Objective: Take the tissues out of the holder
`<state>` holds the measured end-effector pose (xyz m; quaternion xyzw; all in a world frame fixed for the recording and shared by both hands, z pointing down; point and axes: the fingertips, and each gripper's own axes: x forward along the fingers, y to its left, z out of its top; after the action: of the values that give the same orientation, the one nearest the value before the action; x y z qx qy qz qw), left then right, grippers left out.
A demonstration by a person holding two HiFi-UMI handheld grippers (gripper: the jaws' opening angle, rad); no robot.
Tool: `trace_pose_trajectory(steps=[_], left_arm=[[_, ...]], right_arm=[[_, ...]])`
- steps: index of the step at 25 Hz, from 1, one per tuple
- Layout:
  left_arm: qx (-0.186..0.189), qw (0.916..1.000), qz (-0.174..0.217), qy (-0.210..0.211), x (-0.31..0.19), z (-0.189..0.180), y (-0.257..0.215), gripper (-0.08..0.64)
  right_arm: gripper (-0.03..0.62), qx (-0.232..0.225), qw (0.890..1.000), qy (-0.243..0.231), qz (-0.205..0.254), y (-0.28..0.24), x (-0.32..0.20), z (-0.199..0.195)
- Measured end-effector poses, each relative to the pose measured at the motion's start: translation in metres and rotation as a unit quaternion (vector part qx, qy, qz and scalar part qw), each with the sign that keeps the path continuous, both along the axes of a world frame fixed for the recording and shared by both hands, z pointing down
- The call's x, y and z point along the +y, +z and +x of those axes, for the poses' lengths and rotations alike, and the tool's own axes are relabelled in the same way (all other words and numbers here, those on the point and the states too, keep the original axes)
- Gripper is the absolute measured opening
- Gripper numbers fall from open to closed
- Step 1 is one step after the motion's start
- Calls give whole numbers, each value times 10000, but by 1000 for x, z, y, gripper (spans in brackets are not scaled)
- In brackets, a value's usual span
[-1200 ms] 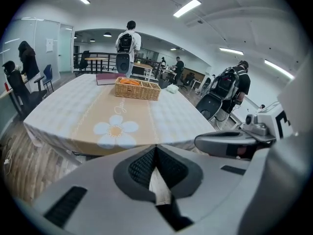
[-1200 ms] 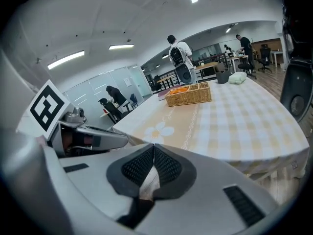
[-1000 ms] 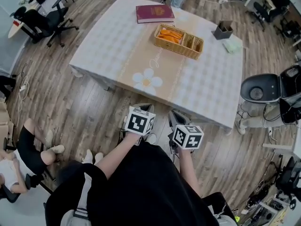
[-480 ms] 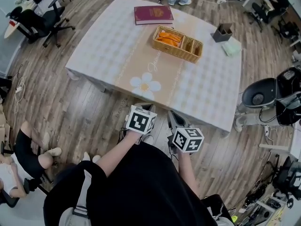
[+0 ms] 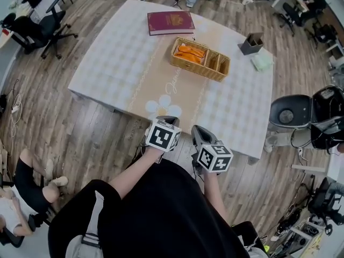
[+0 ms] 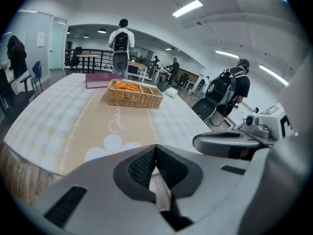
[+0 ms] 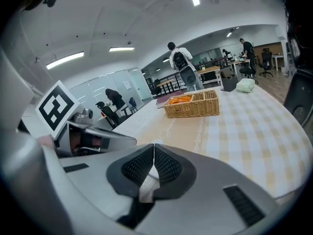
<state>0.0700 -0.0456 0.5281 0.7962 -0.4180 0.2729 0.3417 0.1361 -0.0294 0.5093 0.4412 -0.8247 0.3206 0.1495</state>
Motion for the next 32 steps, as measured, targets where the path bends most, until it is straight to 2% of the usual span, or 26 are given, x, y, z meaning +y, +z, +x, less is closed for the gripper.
trace_pose_trajectory(steps=[16, 32], left_arm=[[126, 9999, 5, 95, -77, -37, -6, 0], [219, 9993, -71, 309, -127, -73, 1, 0]], right_arm=[[15, 44, 9997, -169, 170, -19, -85, -55], [15, 159, 9998, -48, 59, -8, -134, -91]])
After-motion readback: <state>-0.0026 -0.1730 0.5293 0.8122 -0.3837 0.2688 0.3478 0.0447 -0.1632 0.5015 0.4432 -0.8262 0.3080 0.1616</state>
